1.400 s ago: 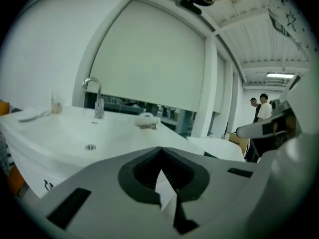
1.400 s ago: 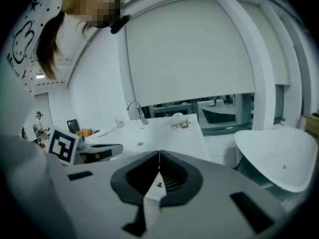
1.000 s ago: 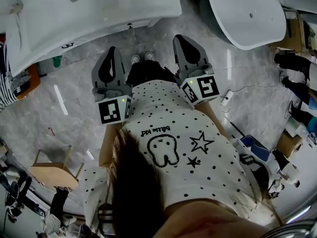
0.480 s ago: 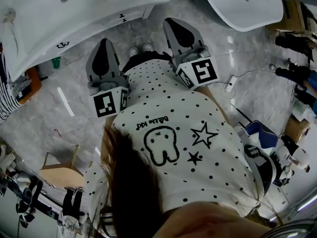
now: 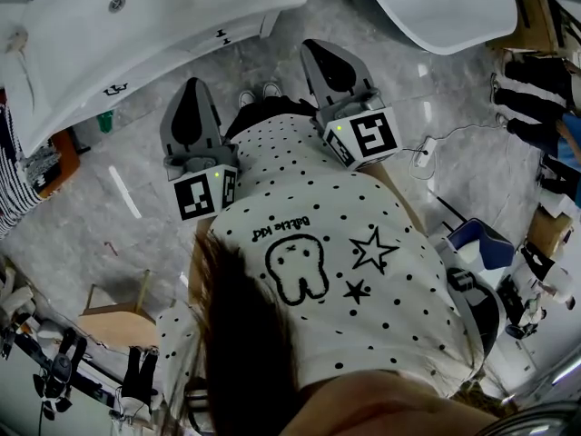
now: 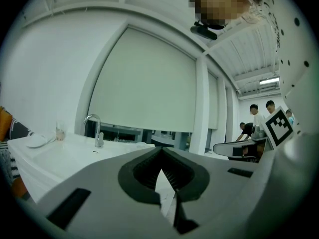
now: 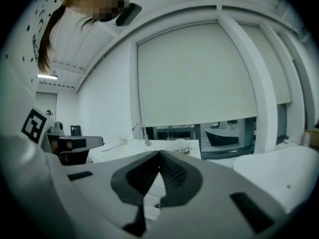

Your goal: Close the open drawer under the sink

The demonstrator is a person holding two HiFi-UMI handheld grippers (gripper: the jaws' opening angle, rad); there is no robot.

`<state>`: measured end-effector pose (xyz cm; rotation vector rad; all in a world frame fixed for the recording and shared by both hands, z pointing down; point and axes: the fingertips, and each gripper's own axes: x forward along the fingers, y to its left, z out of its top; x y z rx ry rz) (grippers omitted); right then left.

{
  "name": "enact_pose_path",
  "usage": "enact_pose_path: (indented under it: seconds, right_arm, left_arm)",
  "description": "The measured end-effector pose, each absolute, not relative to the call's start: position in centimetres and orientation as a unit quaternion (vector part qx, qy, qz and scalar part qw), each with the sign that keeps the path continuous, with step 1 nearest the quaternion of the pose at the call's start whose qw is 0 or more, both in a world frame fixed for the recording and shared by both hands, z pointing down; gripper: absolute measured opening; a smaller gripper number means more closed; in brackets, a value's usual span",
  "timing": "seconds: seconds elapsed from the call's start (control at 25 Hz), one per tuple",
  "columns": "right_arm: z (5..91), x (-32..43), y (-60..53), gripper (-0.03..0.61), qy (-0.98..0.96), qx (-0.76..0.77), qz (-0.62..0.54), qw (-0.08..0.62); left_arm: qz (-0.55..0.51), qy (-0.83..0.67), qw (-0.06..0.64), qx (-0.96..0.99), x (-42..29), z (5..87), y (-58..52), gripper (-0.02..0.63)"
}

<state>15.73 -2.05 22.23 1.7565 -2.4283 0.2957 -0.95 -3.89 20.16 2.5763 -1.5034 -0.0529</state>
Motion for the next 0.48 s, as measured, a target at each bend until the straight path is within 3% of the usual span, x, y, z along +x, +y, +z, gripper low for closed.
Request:
enact_pose_path:
  seconds: [0.48]
  right_arm:
    - [22.48, 15.43, -2.03, 0.012, -0.808, 0.576, 0.101, 0.07]
  left_arm:
    - [-0.013, -0.507, 0.093, 0.857, -1.36, 20.58, -3.73, 0.005]
